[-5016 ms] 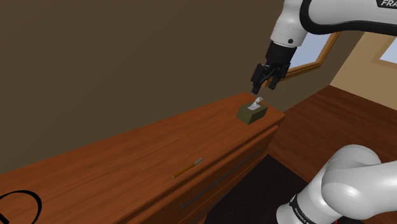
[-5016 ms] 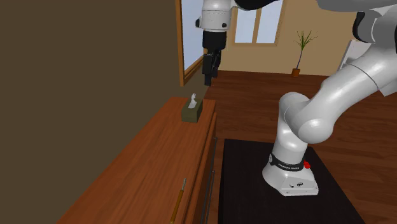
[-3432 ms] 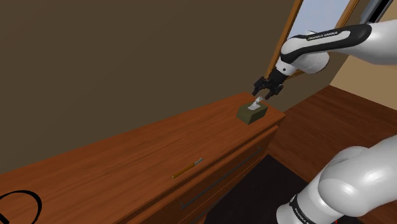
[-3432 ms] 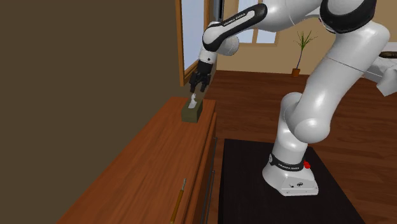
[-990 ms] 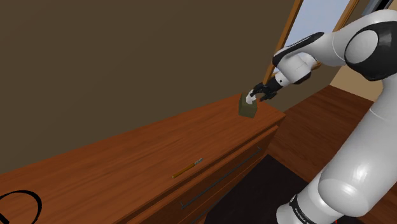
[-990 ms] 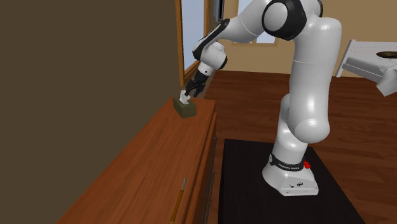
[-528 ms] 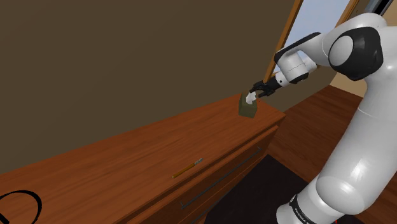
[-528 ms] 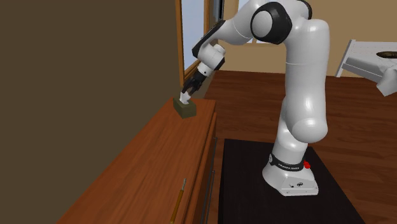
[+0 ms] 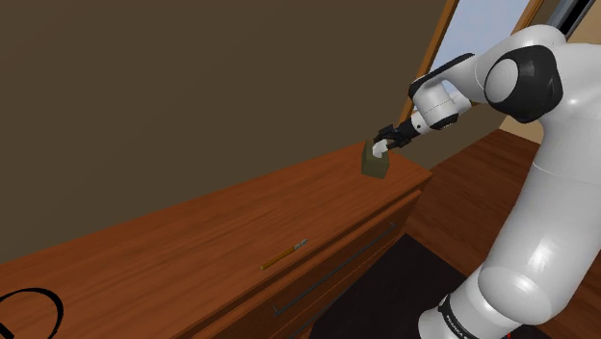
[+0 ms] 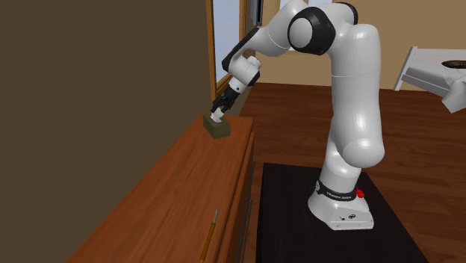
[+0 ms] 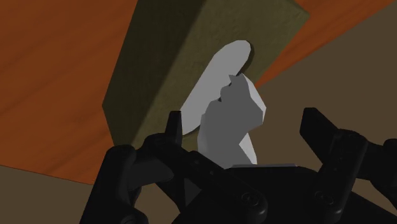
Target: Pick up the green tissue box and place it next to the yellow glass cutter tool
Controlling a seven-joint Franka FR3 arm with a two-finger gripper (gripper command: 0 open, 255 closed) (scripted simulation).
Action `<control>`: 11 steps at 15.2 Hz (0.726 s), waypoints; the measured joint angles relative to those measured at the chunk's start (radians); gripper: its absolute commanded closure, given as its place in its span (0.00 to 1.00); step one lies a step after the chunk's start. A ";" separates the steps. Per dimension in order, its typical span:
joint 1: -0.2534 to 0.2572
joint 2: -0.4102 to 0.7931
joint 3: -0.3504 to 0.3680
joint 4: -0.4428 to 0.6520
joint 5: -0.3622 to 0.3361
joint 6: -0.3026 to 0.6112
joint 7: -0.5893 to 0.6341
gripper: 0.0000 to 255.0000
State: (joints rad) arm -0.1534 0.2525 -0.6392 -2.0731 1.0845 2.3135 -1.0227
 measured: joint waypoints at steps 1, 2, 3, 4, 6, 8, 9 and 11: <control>0.000 0.000 0.000 0.000 0.000 0.000 0.000 0.00; 0.000 0.000 0.000 0.000 0.000 0.000 0.000 0.00; 0.000 0.000 0.000 0.000 0.000 0.000 0.000 1.00; 0.000 0.000 0.000 0.000 0.000 0.000 0.000 1.00; 0.000 -0.002 0.000 0.001 0.001 0.000 0.000 1.00; 0.000 -0.001 0.000 0.003 0.001 -0.001 0.000 1.00; 0.000 -0.001 0.000 0.003 0.000 -0.001 0.001 1.00; 0.000 -0.002 -0.001 0.003 0.000 0.000 0.002 1.00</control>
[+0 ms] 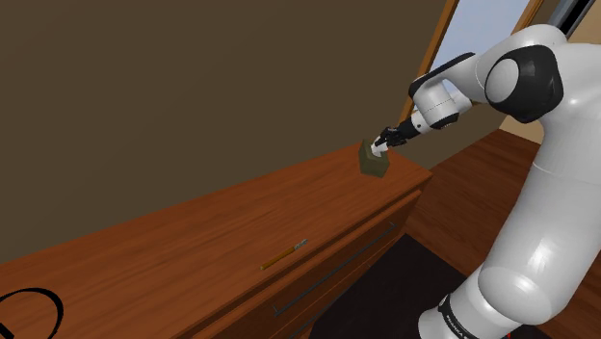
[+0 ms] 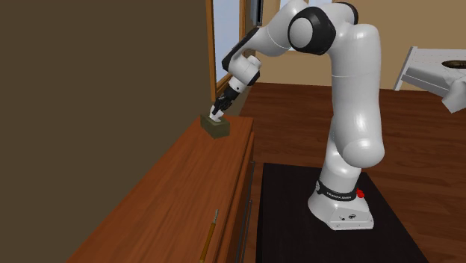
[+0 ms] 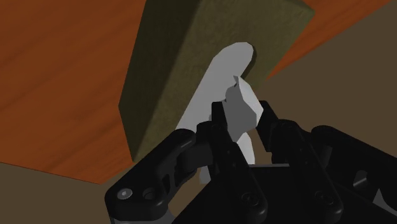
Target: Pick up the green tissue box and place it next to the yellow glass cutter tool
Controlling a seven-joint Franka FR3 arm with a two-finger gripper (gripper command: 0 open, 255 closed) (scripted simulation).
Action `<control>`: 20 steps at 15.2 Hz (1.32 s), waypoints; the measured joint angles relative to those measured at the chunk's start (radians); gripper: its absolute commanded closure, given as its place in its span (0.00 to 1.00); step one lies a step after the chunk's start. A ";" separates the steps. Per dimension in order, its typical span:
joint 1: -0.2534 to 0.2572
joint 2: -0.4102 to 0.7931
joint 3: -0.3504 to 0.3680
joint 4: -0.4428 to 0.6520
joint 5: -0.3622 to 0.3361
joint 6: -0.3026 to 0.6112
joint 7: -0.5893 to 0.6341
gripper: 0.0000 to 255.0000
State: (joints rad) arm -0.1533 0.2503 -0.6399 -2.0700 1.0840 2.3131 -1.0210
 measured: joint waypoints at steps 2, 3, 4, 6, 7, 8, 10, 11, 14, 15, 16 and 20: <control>0.000 -0.001 0.000 -0.001 0.000 0.001 0.000 1.00; 0.001 -0.005 -0.002 -0.001 -0.006 0.000 0.005 1.00; 0.003 -0.009 -0.004 0.001 -0.014 -0.003 0.013 1.00; 0.009 -0.027 -0.010 0.001 -0.039 -0.008 0.036 1.00; 0.012 -0.036 -0.013 0.003 -0.052 -0.011 0.048 1.00; 0.014 -0.045 -0.017 0.005 -0.065 -0.015 0.061 1.00; 0.019 -0.060 -0.021 0.012 -0.089 -0.022 0.085 1.00; 0.024 -0.072 -0.023 0.011 -0.102 -0.022 0.098 1.00; 0.028 -0.095 -0.032 0.025 -0.141 -0.039 0.135 1.00; 0.031 -0.107 -0.034 0.024 -0.154 -0.041 0.148 1.00; 0.031 -0.108 -0.036 0.034 -0.164 -0.048 0.159 1.00; 0.038 -0.141 -0.043 0.052 -0.214 -0.069 0.211 1.00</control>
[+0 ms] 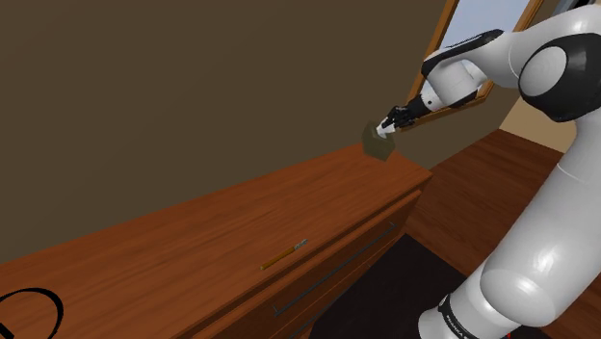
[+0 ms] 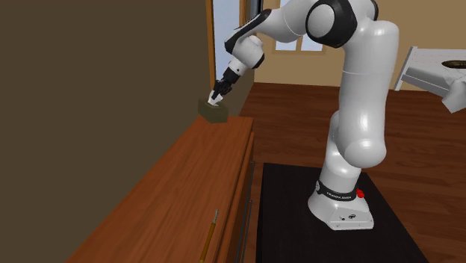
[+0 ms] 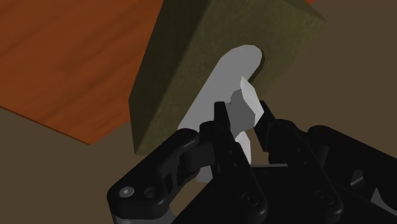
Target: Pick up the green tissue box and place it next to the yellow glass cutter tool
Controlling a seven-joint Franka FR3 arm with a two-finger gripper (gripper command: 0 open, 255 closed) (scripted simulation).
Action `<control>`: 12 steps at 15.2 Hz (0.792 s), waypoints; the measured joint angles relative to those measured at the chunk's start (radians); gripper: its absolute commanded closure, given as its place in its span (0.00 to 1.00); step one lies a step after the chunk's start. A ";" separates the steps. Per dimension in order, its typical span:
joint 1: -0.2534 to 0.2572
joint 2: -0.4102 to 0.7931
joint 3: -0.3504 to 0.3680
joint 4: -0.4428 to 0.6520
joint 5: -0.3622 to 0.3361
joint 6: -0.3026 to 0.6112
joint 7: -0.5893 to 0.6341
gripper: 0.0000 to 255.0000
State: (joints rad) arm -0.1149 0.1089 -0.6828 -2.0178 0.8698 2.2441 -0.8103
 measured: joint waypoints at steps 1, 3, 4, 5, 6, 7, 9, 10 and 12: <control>0.001 -0.006 -0.002 0.004 -0.010 -0.005 0.010 1.00; 0.003 -0.018 -0.004 0.015 -0.030 -0.017 0.031 1.00; 0.004 -0.025 -0.005 0.022 -0.042 -0.023 0.045 1.00; 0.006 -0.031 -0.005 0.027 -0.051 -0.028 0.055 1.00; 0.006 -0.036 -0.007 0.033 -0.061 -0.035 0.065 1.00; 0.006 -0.042 -0.007 0.040 -0.071 -0.042 0.077 1.00; 0.007 -0.053 -0.009 0.055 -0.090 -0.057 0.098 1.00; 0.008 -0.061 -0.010 0.058 -0.101 -0.062 0.109 1.00; 0.009 -0.069 -0.010 0.077 -0.118 -0.078 0.131 1.00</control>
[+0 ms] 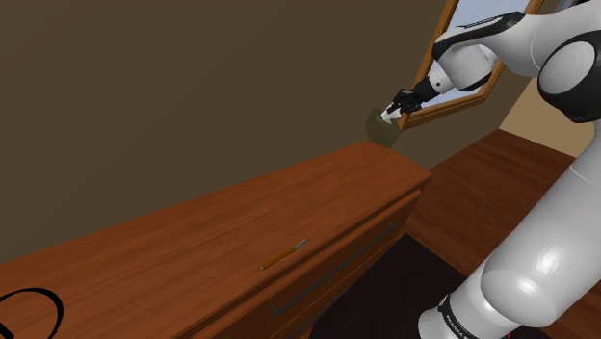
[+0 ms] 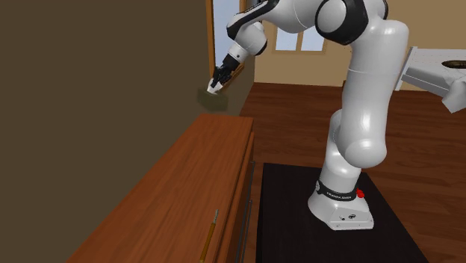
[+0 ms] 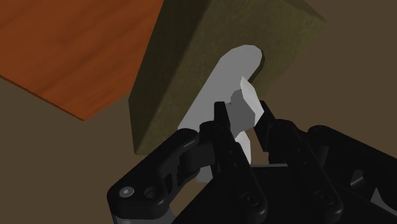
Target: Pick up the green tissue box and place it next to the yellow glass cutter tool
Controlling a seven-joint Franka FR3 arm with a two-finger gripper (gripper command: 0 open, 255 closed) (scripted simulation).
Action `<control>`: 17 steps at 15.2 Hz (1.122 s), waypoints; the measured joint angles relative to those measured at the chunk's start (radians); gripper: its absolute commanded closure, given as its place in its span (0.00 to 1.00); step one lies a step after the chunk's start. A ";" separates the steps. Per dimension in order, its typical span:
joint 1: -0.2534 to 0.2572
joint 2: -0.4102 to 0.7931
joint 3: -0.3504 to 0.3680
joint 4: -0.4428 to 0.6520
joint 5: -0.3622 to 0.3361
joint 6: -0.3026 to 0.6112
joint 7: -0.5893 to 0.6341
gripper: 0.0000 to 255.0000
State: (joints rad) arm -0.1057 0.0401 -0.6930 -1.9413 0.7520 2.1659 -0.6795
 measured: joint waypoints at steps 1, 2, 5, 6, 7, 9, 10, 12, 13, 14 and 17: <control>0.000 -0.005 0.000 0.007 -0.009 -0.007 0.010 1.00; 0.001 -0.011 0.000 0.012 -0.017 -0.013 0.020 1.00; 0.001 -0.020 -0.002 0.044 -0.040 -0.042 0.050 1.00; -0.001 -0.020 -0.003 0.056 -0.044 -0.053 0.057 1.00; -0.001 -0.024 -0.004 0.063 -0.050 -0.061 0.064 1.00; -0.001 -0.029 -0.004 0.084 -0.064 -0.079 0.084 1.00; 0.000 -0.035 -0.003 0.092 -0.072 -0.086 0.095 1.00; -0.001 -0.036 -0.004 0.113 -0.081 -0.106 0.110 1.00; 0.000 -0.043 -0.003 0.121 -0.090 -0.114 0.121 1.00; -0.001 -0.041 -0.004 0.130 -0.090 -0.120 0.124 1.00; 0.029 -0.120 0.033 0.057 -0.151 -0.067 0.188 1.00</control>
State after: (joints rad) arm -0.0768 -0.0802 -0.6604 -1.8841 0.6013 2.0990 -0.4910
